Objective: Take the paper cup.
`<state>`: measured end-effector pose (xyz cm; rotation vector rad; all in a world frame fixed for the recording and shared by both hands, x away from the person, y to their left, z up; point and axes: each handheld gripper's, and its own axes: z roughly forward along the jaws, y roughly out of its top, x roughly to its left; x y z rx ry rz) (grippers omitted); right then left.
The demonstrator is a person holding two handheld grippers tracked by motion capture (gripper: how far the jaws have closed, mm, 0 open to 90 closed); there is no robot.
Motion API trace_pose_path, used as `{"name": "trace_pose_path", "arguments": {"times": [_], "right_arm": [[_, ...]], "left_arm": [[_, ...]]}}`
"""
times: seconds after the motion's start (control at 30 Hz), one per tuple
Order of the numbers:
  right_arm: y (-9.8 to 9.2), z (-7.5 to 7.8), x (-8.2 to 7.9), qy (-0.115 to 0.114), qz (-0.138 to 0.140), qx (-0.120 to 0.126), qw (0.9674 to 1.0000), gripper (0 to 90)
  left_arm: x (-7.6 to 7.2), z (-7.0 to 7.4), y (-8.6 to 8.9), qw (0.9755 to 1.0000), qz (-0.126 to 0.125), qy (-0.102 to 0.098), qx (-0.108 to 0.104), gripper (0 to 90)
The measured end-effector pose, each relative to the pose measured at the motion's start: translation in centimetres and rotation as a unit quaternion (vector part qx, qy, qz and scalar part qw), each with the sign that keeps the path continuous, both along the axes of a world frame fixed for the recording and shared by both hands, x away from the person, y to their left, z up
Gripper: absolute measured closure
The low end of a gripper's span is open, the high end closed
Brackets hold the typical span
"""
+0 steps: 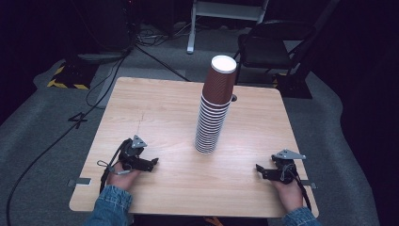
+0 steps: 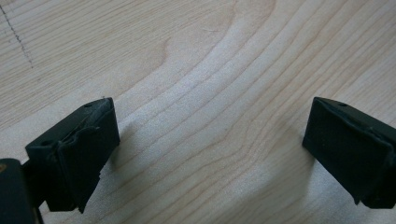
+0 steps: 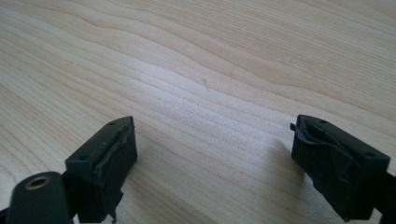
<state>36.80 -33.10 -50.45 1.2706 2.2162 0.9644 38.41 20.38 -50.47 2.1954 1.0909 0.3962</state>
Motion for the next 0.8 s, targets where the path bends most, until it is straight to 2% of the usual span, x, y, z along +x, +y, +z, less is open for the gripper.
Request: {"name": "trace_pose_path", "arguments": {"times": [0.17, 0.2, 0.3, 0.37, 0.43, 0.5, 0.53, 0.73, 0.8], "right_arm": [[0.0, 0.0, 0.0, -0.001, -0.001, 0.000, 1.0000, 14.6], [0.0, 0.0, 0.0, 0.000, -0.001, 0.000, 1.0000, 14.6], [0.0, 0.0, 0.0, 0.000, -0.001, 0.000, 1.0000, 14.7], [0.0, 0.0, 0.0, 0.000, 0.000, 0.000, 1.0000, 14.9], [0.0, 0.0, 0.0, 0.000, 0.000, 0.000, 1.0000, 14.9], [0.0, 0.0, 0.0, -0.001, 0.003, 0.000, 1.0000, 14.8], [0.0, 0.0, 0.0, -0.001, 0.003, -0.001, 1.0000, 14.6], [0.0, 0.0, 0.0, -0.001, 0.005, -0.001, 1.0000, 14.4], [0.0, 0.0, 0.0, -0.001, 0.007, -0.001, 1.0000, 14.4]], "left_arm": [[0.2, 0.1, -0.1, 1.0000, 0.001, 0.002, 0.002, 3.1], [0.3, 0.1, -0.2, 0.9999, 0.003, 0.008, -0.008, 3.1], [0.4, 0.3, -0.2, 0.9997, 0.000, 0.009, -0.023, 3.8], [0.4, 0.8, -0.2, 0.9991, -0.002, 0.006, -0.043, 3.8], [0.7, 1.7, -0.3, 0.9980, -0.007, 0.013, -0.061, 2.6], [0.8, 2.9, -0.7, 0.9963, -0.017, 0.001, -0.084, 0.9], [0.8, 3.7, -1.1, 0.9943, -0.032, -0.004, -0.101, 0.8], [1.0, 6.7, -2.7, 0.9876, -0.079, -0.032, -0.132, 0.0], [1.2, 7.8, -3.1, 0.9842, -0.094, -0.040, -0.145, 0.0]]}}
